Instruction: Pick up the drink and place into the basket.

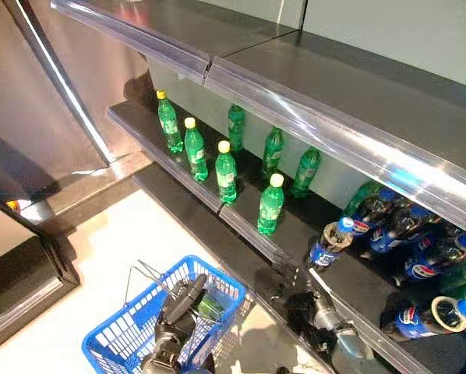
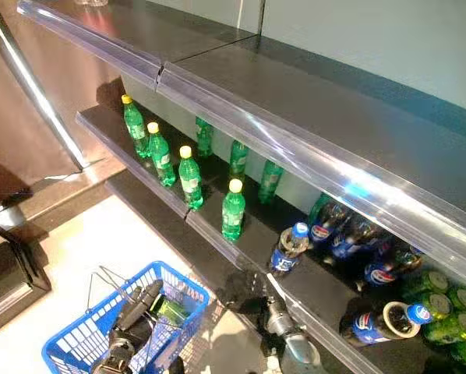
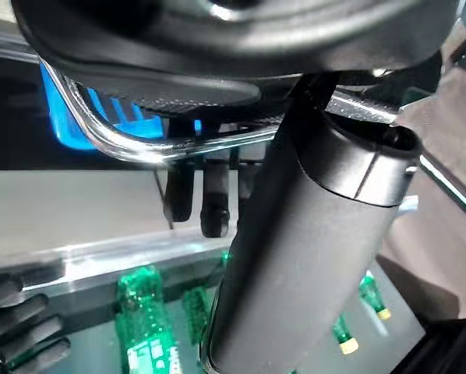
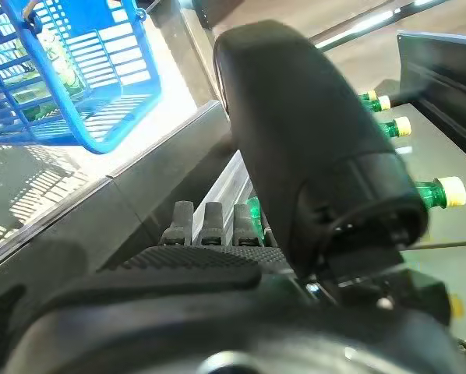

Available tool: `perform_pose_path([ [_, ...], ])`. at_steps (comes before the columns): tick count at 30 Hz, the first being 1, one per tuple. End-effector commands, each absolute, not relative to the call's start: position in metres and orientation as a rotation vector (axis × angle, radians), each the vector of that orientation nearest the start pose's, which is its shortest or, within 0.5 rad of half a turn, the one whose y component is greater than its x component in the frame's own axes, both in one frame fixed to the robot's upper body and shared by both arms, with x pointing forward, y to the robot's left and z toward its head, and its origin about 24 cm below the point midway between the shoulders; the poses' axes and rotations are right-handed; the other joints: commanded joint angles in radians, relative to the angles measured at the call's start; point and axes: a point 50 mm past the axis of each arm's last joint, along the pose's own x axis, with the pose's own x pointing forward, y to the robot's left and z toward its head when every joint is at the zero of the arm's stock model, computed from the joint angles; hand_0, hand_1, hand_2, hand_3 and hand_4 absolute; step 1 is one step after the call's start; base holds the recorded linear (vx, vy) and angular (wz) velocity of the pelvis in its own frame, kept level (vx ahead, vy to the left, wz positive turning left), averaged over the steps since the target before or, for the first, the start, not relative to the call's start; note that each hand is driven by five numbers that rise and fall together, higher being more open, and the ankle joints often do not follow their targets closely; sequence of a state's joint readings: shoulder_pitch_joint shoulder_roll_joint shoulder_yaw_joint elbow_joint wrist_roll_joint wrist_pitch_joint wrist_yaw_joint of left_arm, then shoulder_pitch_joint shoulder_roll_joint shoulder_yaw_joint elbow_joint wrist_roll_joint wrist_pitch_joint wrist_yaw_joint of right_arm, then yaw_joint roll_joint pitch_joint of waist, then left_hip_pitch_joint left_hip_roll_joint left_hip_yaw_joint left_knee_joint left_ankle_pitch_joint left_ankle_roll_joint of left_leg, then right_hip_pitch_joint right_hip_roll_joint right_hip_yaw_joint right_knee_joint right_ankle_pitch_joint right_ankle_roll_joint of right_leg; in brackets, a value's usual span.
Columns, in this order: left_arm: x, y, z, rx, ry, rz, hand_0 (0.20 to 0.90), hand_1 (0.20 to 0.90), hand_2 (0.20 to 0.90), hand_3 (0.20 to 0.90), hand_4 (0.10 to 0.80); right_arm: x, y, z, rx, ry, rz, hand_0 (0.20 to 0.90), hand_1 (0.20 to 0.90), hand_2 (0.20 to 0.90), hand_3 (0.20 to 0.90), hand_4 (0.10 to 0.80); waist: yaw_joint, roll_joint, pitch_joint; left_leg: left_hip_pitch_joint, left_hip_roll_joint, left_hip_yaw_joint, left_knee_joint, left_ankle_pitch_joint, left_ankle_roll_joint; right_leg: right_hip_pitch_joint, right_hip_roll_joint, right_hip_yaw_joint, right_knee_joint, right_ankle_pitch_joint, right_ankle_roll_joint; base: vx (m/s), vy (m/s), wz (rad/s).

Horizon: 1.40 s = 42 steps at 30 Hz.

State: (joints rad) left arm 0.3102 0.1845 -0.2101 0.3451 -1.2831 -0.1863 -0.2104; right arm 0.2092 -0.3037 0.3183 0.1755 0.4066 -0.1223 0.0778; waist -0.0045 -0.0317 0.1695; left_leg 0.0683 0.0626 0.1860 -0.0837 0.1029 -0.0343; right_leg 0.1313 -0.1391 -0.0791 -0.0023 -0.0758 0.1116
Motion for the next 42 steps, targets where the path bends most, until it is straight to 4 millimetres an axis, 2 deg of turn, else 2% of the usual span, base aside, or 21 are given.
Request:
perform_pose_path([
  [1, 0.204, 0.177, 0.004, -0.99, -0.117, -0.149, 0.3, 0.3, 0.3, 0.2, 0.1, 0.201, -0.144, -0.011, 0.207, 0.174, 0.299, 0.9, 0.9, 0.9, 0.9, 0.8, 0.017, -0.008, -0.081, 0.016, 0.094, -0.055, 0.046, -0.055, -0.074, -0.071, -0.115, -0.073, -0.031, 0.193, 0.058, 0.0, 0.0, 0.0],
  [16, 0.2, 0.178, 0.002, -1.021, -0.116, -0.131, 0.3, 0.3, 0.3, 0.2, 0.1, 0.2, -0.143, -0.011, 0.176, 0.182, 0.342, 0.9, 0.9, 0.9, 0.9, 0.8, 0.025, -0.015, -0.075, 0.006, 0.107, -0.06, 0.089, -0.068, -0.079, -0.071, -0.111, -0.067, -0.02, 0.184, 0.05, 0.0, 0.0, 0.0],
  [21, 0.2, 0.176, 0.003, -1.023, -0.121, -0.13, 0.3, 0.3, 0.3, 0.2, 0.1, 0.203, -0.142, -0.002, 0.149, 0.122, 0.371, 0.9, 0.9, 0.9, 0.9, 0.8, 0.024, -0.017, -0.075, 0.008, 0.112, -0.064, 0.095, -0.072, -0.081, -0.07, -0.104, -0.061, -0.027, 0.187, 0.046, 0.0, 0.0, 0.0],
  [27, 0.202, 0.175, 0.005, -1.023, -0.116, -0.139, 0.3, 0.3, 0.3, 0.2, 0.1, 0.209, -0.135, 0.032, 0.165, -0.079, 0.539, 0.9, 0.9, 0.9, 0.9, 0.8, 0.024, -0.016, -0.078, 0.006, 0.119, -0.064, 0.1, -0.072, -0.086, -0.076, -0.097, -0.058, -0.027, 0.188, 0.045, 0.0, 0.0, 0.0],
  [34, 0.201, 0.177, 0.004, -1.043, -0.11, -0.136, 0.3, 0.3, 0.3, 0.2, 0.1, 0.219, -0.146, 0.065, 0.089, -0.26, 0.501, 0.9, 0.9, 0.9, 0.9, 0.8, 0.024, -0.019, -0.08, 0.015, 0.122, -0.056, 0.101, -0.078, -0.088, -0.073, -0.097, -0.062, -0.024, 0.185, 0.047, 0.0, 0.0, 0.0],
  [37, 0.203, 0.176, 0.005, -1.041, -0.117, -0.14, 0.3, 0.3, 0.3, 0.2, 0.1, 0.222, -0.148, 0.09, 0.122, -0.382, 0.483, 0.9, 0.9, 0.9, 0.9, 0.8, 0.018, -0.017, -0.08, 0.02, 0.121, -0.054, 0.093, -0.078, -0.085, -0.076, -0.094, -0.057, -0.022, 0.183, 0.047, 0.0, 0.0, 0.0],
  [38, 0.203, 0.176, 0.005, -1.041, -0.117, -0.14, 0.3, 0.3, 0.3, 0.2, 0.1, 0.222, -0.148, 0.09, 0.122, -0.383, 0.483, 0.9, 0.9, 0.9, 0.9, 0.8, 0.018, -0.017, -0.08, 0.02, 0.121, -0.054, 0.093, -0.078, -0.085, -0.076, -0.094, -0.057, -0.022, 0.183, 0.047, 0.0, 0.0, 0.0],
  [42, 0.204, 0.176, 0.006, -1.041, -0.122, -0.138, 0.3, 0.3, 0.3, 0.2, 0.1, 0.221, -0.157, 0.116, 0.206, -0.544, 0.415, 0.9, 0.9, 0.9, 0.9, 0.8, 0.012, -0.011, -0.085, 0.024, 0.12, -0.05, 0.087, -0.08, -0.084, -0.076, -0.094, -0.054, -0.021, 0.179, 0.05, 0.0, 0.0, 0.0],
])
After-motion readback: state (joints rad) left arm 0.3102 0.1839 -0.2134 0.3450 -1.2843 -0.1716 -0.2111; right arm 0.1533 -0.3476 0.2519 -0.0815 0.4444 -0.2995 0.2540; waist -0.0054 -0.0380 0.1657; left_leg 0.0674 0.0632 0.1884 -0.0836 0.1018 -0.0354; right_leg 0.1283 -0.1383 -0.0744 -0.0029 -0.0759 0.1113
